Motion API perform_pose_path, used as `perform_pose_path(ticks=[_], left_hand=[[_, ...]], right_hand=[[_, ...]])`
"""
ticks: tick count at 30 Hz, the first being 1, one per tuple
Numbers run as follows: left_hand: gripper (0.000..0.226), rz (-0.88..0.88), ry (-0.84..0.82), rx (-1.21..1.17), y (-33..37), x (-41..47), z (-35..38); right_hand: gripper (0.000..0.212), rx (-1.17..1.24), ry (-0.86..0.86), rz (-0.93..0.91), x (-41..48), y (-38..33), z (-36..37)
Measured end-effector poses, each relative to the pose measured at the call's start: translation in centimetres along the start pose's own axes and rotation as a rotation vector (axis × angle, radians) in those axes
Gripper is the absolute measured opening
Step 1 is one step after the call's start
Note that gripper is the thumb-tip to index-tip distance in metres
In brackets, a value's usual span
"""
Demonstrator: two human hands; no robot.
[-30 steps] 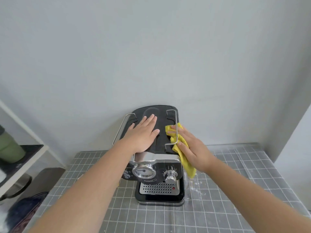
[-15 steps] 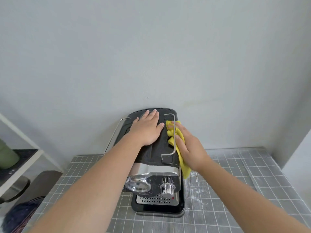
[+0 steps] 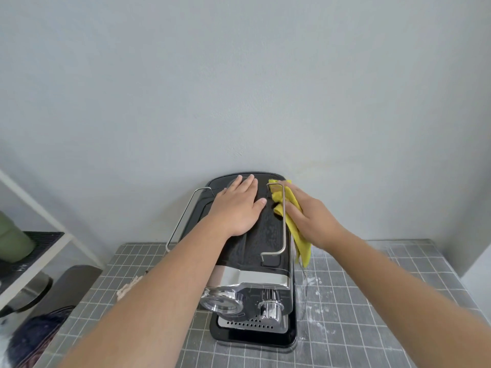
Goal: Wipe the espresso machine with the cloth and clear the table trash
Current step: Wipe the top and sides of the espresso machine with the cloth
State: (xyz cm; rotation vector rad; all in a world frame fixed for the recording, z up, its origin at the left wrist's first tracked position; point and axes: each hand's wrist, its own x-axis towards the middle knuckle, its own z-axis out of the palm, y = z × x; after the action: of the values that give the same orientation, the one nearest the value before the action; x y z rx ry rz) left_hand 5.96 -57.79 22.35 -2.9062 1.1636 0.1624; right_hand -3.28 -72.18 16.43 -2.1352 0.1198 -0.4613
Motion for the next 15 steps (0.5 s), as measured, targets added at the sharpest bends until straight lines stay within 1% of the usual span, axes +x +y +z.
perform_pose_path(ticks=[2,4,6,8,10,12,15], left_hand=[[0.059,0.000,0.003,-0.003,-0.1,0.1,0.0],[0.059,0.005,0.001,0.000,-0.1,0.1,0.1],[0.059,0.010,-0.002,-0.002,0.0,0.1,0.1],[0.059,0.009,-0.006,-0.007,-0.1,0.1,0.1],[0.059,0.009,-0.010,-0.010,0.0,0.1,0.1],[0.058,0.009,-0.011,-0.007,0.0,0.0,0.1],[0.058,0.008,-0.006,0.003,0.0,0.0,0.0]], right_hand=[[0.043,-0.003,-0.023,-0.056,-2.6,-0.6,0.3],[0.049,-0.049,-0.041,-0.101,-4.4,-0.6,0.9],[0.051,-0.060,-0.013,-0.107,-4.5,-0.4,1.2],[0.047,-0.014,0.027,-0.113,-3.3,-0.6,1.2],[0.043,0.010,0.056,-0.082,-1.2,-0.3,1.2],[0.041,-0.016,0.059,-0.003,1.4,0.4,0.8],[0.036,-0.038,0.004,0.105,5.2,1.2,0.2]])
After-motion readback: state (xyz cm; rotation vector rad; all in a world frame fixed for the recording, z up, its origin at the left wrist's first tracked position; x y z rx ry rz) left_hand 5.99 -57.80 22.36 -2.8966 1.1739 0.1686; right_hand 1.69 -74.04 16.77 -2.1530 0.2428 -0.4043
